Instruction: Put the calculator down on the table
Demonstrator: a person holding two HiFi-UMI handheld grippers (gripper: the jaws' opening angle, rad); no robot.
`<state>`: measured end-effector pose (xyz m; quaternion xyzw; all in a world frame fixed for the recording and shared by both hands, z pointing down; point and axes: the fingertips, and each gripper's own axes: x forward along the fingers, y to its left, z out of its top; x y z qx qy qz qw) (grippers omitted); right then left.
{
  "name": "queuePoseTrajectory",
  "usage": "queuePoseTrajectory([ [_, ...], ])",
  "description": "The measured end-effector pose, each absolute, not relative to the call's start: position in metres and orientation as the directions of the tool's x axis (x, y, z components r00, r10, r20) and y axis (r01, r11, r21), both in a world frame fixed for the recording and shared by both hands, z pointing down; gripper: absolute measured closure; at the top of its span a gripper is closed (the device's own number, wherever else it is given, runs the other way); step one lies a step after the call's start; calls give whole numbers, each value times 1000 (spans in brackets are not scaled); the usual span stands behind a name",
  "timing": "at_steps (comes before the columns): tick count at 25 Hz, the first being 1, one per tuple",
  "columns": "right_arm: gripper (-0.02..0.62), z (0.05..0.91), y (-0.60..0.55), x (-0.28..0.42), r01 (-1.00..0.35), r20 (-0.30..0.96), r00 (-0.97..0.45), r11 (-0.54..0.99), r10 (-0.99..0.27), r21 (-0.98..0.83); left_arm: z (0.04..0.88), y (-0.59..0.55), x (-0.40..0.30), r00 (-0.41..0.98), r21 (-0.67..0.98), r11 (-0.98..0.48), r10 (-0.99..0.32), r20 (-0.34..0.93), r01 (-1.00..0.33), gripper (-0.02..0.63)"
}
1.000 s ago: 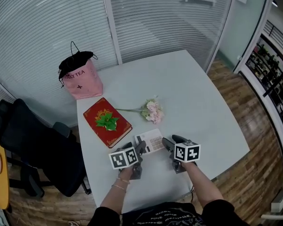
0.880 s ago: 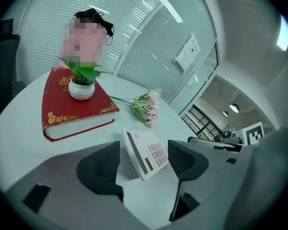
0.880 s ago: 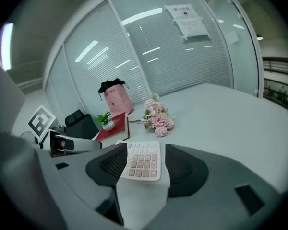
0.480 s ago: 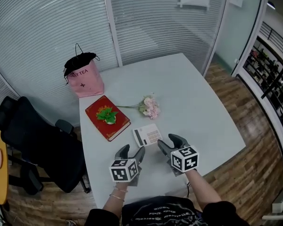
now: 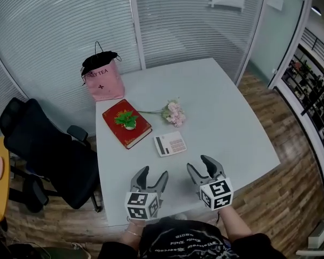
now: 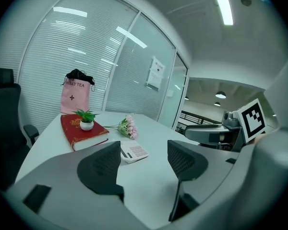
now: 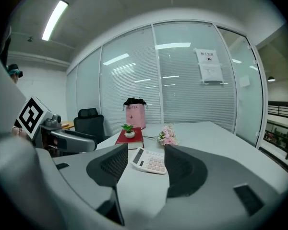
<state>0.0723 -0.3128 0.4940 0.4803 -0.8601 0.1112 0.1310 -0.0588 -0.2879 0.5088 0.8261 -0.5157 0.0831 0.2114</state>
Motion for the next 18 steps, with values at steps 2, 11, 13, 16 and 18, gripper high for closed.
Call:
queuePoseTrajectory([
  [2, 350, 493, -296, 73, -854, 329, -502, 518, -800, -45, 506, -272, -60, 445, 262, -371, -829, 339, -891, 278],
  [11, 351, 514, -235, 78, -864, 355, -476, 504, -805, -17, 524, -215, -58, 428, 230, -367, -839, 337, -901, 279],
  [13, 351, 521, -226, 78, -863, 371, -474, 505, -798, -17, 529, -207, -58, 421, 229, -360, -837, 349, -905, 279],
  [16, 351, 525, -220, 79, -864, 379, -470, 504, -797, -10, 530, -201, -58, 415, 213, -360, -837, 357, -908, 279],
  [18, 351, 525, -219, 77, -862, 377, -470, 507, -798, 0, 529, -201, -61, 410, 209, -356, -840, 354, -911, 278],
])
